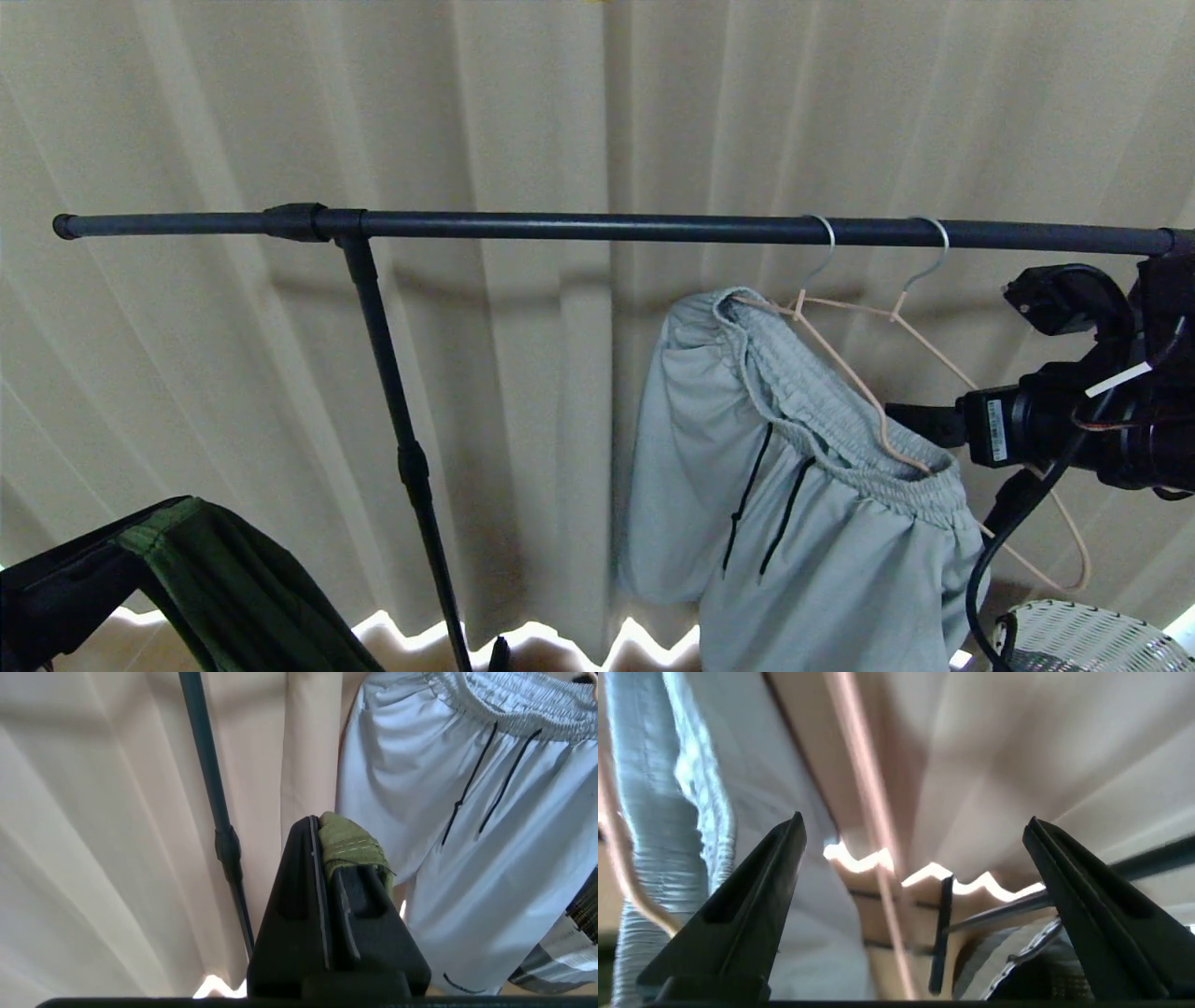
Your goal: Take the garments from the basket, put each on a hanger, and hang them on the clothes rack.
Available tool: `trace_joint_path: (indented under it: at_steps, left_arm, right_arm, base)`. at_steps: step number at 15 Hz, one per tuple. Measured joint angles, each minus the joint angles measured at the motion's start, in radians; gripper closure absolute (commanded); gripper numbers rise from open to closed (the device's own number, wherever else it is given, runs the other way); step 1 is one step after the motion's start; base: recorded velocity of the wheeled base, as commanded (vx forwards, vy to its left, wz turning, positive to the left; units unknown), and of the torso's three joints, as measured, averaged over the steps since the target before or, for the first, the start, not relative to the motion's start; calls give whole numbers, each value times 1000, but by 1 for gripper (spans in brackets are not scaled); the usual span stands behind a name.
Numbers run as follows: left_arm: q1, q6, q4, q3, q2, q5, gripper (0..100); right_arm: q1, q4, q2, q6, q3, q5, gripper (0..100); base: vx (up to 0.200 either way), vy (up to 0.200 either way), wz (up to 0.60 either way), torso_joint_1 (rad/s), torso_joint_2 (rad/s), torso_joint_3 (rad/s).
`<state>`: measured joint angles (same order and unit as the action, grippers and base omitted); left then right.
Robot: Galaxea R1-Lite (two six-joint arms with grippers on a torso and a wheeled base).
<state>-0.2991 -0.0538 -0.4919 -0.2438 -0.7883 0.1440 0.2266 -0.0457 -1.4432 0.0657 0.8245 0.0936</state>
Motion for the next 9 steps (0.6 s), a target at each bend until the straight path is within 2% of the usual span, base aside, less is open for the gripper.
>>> trace_joint_path:
  at_steps: [2, 4, 7, 8, 9]
  left_arm:
    - [0, 0, 0, 0, 4, 0, 100]
    - [0, -1, 0, 0, 6, 0, 100]
    - [0, -1, 0, 0, 7, 0, 100]
    - [0, -1, 0, 0, 7, 0, 100]
    - [0, -1, 0, 0, 7, 0, 100]
  right_arm:
    - [-11, 2, -8, -50, -3, -13, 0]
    - [-60, 4, -10, -132, -1, -47, 0]
    - [-88, 9, -2, -142, 0, -60, 0]
    - [-90, 10, 6, -143, -1, -60, 100]
    - [-91, 11, 13, -142, -6, -60, 100]
  base:
    - [0, 0, 0, 0, 0, 0]
    - [0, 0, 0, 0, 0, 0]
    - [0, 0, 0, 0, 0, 0]
    - [0, 0, 0, 0, 0, 0]
    - [0, 0, 0, 0, 0, 0]
